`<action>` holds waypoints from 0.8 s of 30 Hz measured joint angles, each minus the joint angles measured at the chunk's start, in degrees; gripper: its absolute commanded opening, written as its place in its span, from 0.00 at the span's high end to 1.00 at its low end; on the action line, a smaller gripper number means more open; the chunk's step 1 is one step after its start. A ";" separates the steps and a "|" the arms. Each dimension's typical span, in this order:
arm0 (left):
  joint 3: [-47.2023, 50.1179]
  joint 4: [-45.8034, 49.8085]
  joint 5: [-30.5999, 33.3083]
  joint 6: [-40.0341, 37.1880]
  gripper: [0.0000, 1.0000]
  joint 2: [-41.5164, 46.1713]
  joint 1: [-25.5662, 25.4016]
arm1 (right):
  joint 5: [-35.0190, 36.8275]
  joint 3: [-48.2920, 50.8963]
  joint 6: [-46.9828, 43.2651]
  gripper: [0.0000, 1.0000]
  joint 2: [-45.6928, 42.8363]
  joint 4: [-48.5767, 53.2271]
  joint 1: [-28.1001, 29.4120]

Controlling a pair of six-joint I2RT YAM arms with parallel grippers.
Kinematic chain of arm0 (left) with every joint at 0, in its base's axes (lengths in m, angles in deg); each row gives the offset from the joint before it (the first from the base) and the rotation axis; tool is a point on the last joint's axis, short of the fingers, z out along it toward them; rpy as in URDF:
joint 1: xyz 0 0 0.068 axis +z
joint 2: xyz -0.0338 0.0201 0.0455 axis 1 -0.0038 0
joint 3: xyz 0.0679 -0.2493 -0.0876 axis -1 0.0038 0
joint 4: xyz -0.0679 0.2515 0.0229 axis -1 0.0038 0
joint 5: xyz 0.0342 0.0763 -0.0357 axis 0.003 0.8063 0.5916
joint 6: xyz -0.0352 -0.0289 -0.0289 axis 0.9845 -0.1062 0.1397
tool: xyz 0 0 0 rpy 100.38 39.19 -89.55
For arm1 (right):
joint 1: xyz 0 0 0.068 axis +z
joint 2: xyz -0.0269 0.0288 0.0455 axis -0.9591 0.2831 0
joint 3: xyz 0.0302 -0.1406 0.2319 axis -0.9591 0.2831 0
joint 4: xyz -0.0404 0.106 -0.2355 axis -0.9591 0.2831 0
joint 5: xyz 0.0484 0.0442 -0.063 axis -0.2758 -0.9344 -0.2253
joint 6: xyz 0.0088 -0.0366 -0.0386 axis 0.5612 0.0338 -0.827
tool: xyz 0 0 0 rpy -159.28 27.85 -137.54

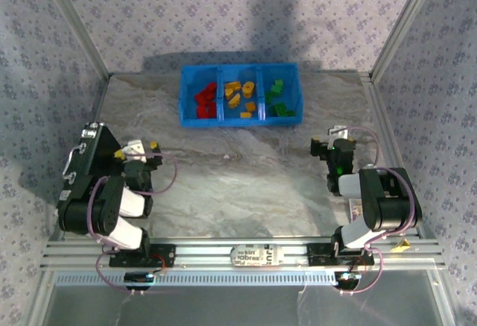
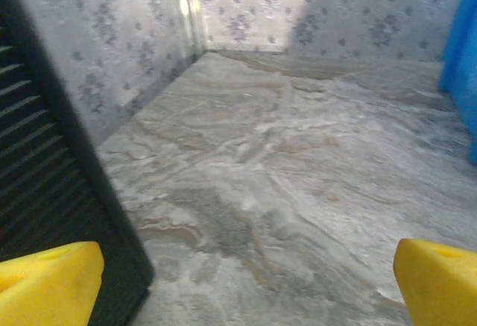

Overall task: Sort the legos into containers by color
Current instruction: Reset both arms

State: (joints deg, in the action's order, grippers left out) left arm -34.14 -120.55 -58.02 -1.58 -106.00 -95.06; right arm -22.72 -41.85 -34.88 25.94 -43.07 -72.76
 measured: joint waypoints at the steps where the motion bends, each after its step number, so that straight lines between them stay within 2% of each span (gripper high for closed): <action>1: -0.17 -0.50 -0.66 -1.18 0.00 -0.92 -1.03 | -0.24 -0.37 0.15 0.01 0.00 0.42 -0.59; 4: -1.57 -1.38 -2.40 -4.09 0.00 -4.72 -3.65 | -0.87 -0.79 0.37 0.01 0.00 0.79 -1.31; 11: -1.64 -1.95 -3.21 -6.45 0.00 -5.31 -3.89 | 0.00 -0.74 1.33 0.01 0.00 0.98 -1.22; 16: -1.81 -1.88 -4.28 -6.93 0.00 -5.31 -3.72 | 3.50 1.49 0.37 0.01 0.00 -2.36 2.40; 19: -4.07 3.08 -6.78 -6.67 0.00 -4.09 -2.05 | 3.17 0.92 0.44 0.01 0.00 -1.27 1.81; 24: -13.97 17.03 -11.17 -3.50 0.00 -2.49 2.84 | 2.97 -0.24 1.22 0.01 0.00 0.26 -0.66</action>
State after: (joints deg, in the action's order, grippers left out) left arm -48.10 -103.53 -69.19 -5.07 -108.49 -92.22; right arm -19.75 -42.09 -33.66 25.94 -42.80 -73.41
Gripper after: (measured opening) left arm 0.998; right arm 0.993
